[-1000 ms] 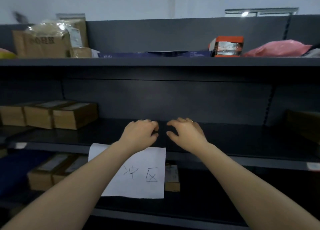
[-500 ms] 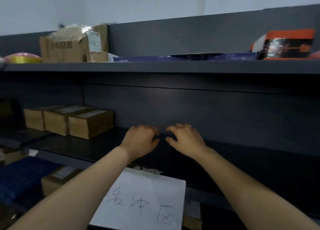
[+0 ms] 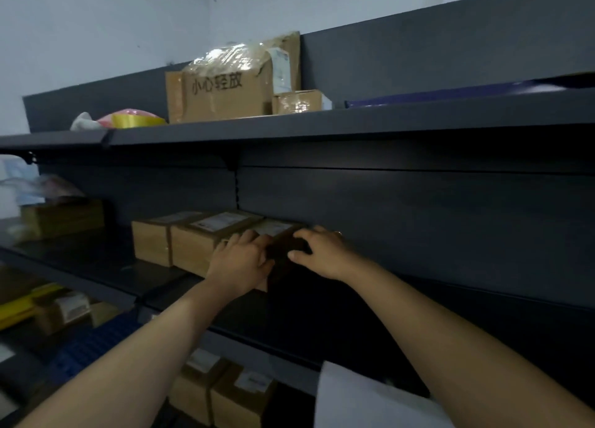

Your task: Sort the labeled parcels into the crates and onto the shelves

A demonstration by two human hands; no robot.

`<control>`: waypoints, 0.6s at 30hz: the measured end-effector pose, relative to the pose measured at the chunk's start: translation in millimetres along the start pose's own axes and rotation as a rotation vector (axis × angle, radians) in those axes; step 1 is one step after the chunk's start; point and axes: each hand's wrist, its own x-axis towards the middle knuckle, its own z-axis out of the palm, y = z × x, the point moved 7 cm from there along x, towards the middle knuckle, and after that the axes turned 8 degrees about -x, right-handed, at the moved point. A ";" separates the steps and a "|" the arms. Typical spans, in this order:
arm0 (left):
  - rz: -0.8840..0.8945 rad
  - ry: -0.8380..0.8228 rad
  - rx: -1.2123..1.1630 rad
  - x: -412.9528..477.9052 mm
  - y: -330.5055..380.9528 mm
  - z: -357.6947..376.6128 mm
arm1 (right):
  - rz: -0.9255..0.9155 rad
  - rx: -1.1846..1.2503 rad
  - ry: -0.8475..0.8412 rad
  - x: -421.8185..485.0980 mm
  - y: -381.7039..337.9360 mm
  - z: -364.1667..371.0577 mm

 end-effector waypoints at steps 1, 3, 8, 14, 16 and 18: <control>-0.015 0.017 -0.008 8.4 -22.2 -1.5 | 0.006 -0.007 0.003 16.8 -10.9 6.6; -0.057 0.042 -0.026 25.3 -63.1 -4.0 | 0.018 -0.017 0.001 47.5 -29.7 16.9; -0.177 0.056 -0.065 62.5 -150.8 -1.8 | 0.079 -0.068 -0.016 113.2 -63.6 32.5; -0.350 0.042 -0.145 101.1 -229.0 8.7 | 0.148 -0.060 -0.115 162.1 -84.2 51.8; -0.388 -0.051 -0.175 114.1 -253.4 18.5 | 0.129 -0.045 -0.149 172.3 -87.8 57.9; -0.396 -0.148 -0.174 120.4 -263.3 28.2 | 0.095 -0.001 -0.205 177.8 -92.6 65.0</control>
